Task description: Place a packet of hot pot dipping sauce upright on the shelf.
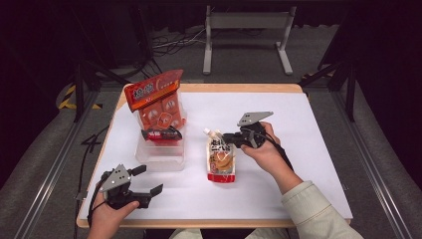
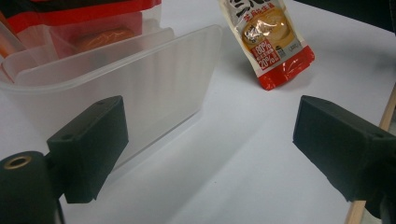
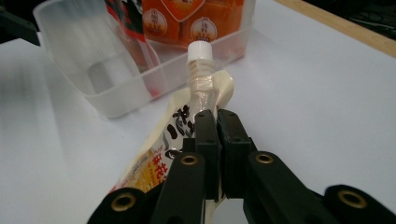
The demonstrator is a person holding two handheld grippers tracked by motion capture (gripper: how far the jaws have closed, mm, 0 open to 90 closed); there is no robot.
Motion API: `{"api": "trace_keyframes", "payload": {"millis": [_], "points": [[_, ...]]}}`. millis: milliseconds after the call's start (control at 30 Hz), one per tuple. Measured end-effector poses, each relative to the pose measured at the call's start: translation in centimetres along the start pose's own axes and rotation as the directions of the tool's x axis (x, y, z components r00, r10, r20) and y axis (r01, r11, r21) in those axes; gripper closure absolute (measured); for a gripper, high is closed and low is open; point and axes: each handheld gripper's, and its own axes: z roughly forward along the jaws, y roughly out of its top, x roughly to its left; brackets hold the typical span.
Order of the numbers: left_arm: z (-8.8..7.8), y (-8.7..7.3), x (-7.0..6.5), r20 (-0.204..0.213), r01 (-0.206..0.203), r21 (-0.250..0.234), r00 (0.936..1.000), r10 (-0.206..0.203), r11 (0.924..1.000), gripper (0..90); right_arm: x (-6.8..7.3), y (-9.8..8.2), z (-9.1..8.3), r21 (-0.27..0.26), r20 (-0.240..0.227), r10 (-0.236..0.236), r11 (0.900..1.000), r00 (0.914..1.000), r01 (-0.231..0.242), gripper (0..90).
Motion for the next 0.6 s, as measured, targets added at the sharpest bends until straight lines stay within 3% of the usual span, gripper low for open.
{"api": "trace_keyframes", "payload": {"millis": [367, 600], "points": [[0.3, 0.3, -0.5, 0.018, -0.014, -0.001, 0.9997, 0.014, 0.9999, 12.3, 2.0, 1.4, -2.5, -0.086, -0.067, -0.037, 0.996, 0.9971, 0.031, 89.2], [0.3, 0.4, -0.7, 0.026, -0.024, -0.005, 0.9994, 0.024, 0.9997, 12.7, 2.7, 1.9, -3.9, -0.122, -0.085, -0.057, 0.991, 0.9947, 0.047, 89.3]]}}
